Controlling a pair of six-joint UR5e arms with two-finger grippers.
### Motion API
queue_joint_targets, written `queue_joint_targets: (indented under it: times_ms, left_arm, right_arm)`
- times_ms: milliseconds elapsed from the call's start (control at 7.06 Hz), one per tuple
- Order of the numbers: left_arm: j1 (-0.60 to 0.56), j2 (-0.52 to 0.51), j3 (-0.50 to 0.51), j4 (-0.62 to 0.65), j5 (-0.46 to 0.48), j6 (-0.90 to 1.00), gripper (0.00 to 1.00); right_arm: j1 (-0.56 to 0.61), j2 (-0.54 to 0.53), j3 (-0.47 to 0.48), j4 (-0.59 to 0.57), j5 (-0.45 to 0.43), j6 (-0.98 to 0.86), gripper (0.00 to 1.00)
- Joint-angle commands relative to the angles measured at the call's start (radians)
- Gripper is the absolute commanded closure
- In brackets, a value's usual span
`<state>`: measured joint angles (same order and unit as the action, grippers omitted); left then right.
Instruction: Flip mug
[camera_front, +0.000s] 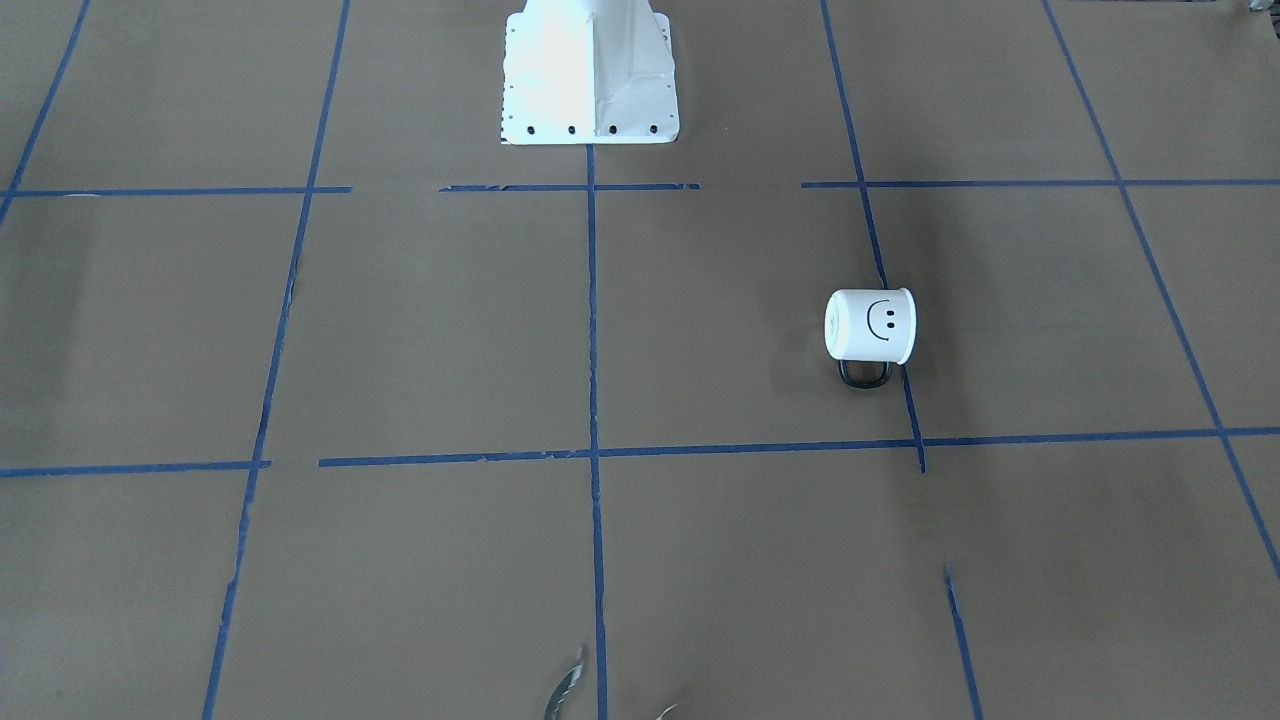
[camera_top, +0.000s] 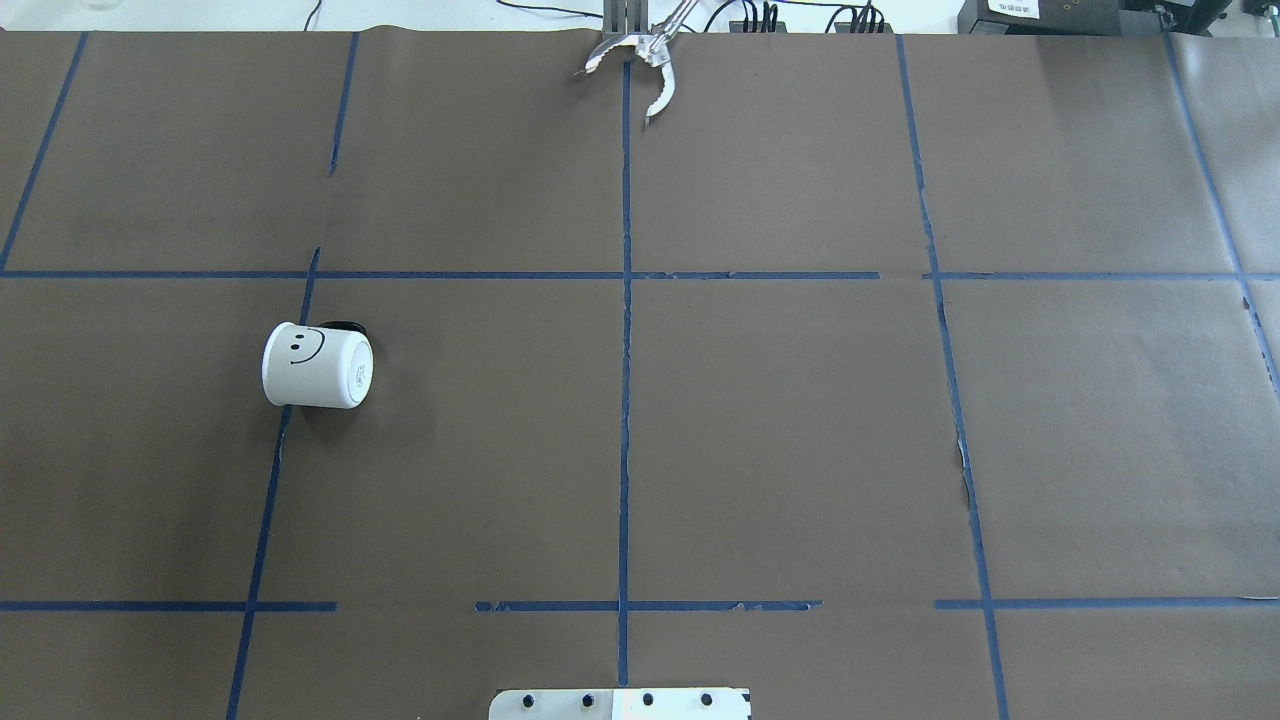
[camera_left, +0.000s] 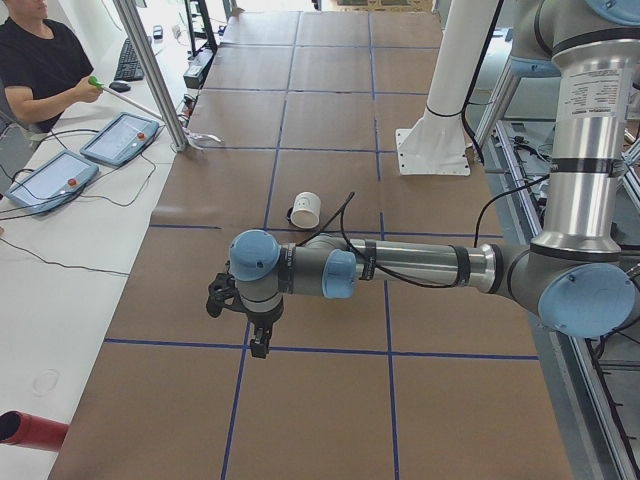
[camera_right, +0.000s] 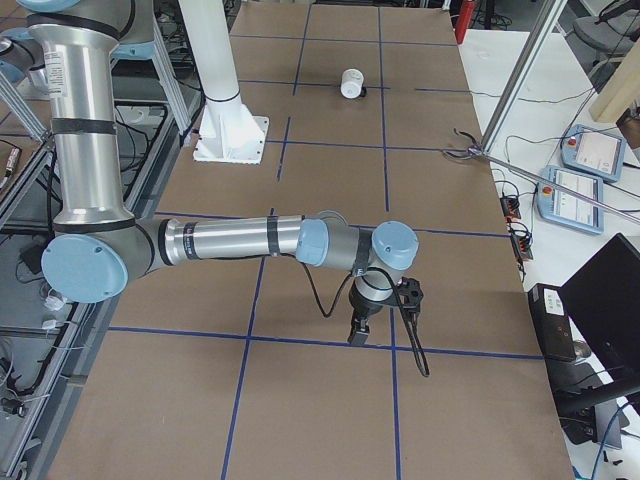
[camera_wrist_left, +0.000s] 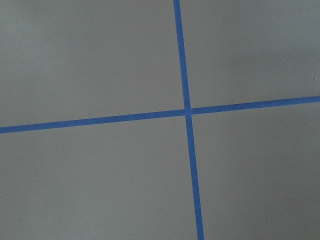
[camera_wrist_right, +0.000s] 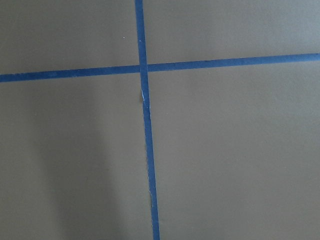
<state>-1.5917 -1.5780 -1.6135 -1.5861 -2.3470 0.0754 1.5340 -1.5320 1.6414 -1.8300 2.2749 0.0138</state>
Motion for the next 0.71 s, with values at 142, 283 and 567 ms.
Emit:
queue_joint_targets:
  times_ms: [142, 283, 567]
  left_arm:
    - [0.001, 0.0, 0.0, -0.003, 0.0, 0.003, 0.0]
    - [0.001, -0.008, -0.003, -0.018, -0.002, 0.007, 0.0]
    - [0.006, -0.01, 0.004, -0.148, -0.108, 0.003, 0.0]
  right_arm:
    - [0.0, 0.0, 0.0, 0.0, 0.0, 0.0, 0.0]
    - [0.0, 0.0, 0.0, 0.0, 0.0, 0.0, 0.0]
    - [0.0, 0.0, 0.0, 0.0, 0.0, 0.0, 0.0]
